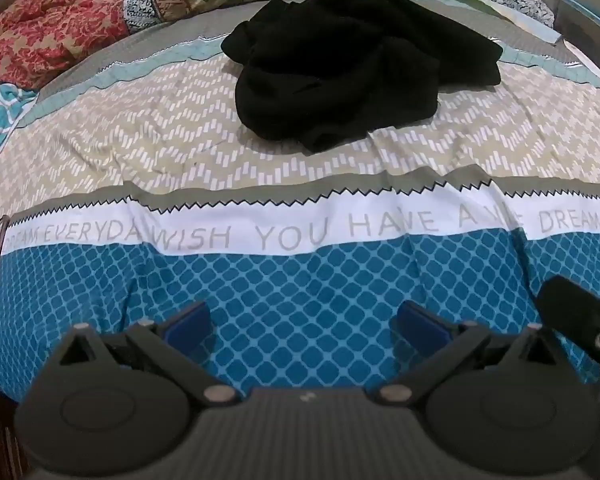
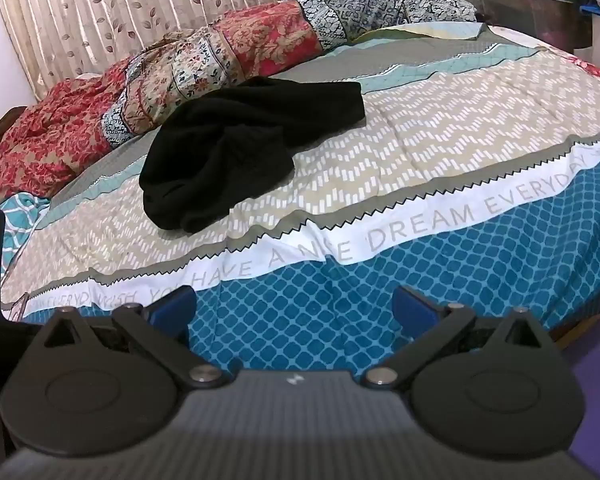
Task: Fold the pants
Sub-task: 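Move both grippers toward the crumpled black pants on the bed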
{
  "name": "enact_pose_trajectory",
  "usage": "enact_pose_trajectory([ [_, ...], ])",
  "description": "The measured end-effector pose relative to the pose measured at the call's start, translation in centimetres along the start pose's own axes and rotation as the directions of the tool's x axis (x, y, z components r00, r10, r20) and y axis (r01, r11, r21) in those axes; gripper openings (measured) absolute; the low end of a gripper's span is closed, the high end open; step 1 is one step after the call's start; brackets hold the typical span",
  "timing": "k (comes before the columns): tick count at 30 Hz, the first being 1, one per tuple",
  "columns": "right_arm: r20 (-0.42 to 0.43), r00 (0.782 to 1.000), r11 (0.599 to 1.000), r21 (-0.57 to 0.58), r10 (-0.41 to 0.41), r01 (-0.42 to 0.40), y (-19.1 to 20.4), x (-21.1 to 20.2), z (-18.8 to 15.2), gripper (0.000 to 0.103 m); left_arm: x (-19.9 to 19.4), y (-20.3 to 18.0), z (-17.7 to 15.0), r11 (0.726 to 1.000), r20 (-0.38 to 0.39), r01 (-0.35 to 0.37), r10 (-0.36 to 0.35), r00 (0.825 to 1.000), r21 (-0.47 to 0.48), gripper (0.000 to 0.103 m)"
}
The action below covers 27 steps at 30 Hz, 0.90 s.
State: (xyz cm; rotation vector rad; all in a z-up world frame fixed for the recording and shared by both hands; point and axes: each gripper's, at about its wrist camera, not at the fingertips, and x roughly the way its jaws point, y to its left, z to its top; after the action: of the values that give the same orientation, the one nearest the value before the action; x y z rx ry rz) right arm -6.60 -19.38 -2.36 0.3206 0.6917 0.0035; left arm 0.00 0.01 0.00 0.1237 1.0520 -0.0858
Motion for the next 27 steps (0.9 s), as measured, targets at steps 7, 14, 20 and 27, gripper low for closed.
enact_pose_trajectory([
  [7,-0.002,1.000,1.000,0.004,0.000,0.000,0.0,0.2,0.0,0.103,1.1,1.3,-0.6,0.997,-0.020,0.067,-0.068,0.997,-0.050,0.103],
  [14,0.072,0.997,1.000,0.009,0.023,-0.024,-0.2,-0.7,-0.2,0.101,1.4,4.9,-0.8,0.971,0.039,0.143,-0.138,0.990,-0.192,0.103],
  [20,-0.007,0.999,0.996,0.080,0.049,-0.049,-1.5,2.0,-0.1,0.051,1.6,8.1,3.0,0.950,0.158,0.158,-0.119,0.980,-0.268,0.102],
  [27,-0.004,0.998,0.992,0.111,0.061,-0.060,-2.6,3.0,0.0,0.041,4.7,6.1,10.3,0.979,0.219,0.129,-0.093,0.971,-0.156,0.097],
])
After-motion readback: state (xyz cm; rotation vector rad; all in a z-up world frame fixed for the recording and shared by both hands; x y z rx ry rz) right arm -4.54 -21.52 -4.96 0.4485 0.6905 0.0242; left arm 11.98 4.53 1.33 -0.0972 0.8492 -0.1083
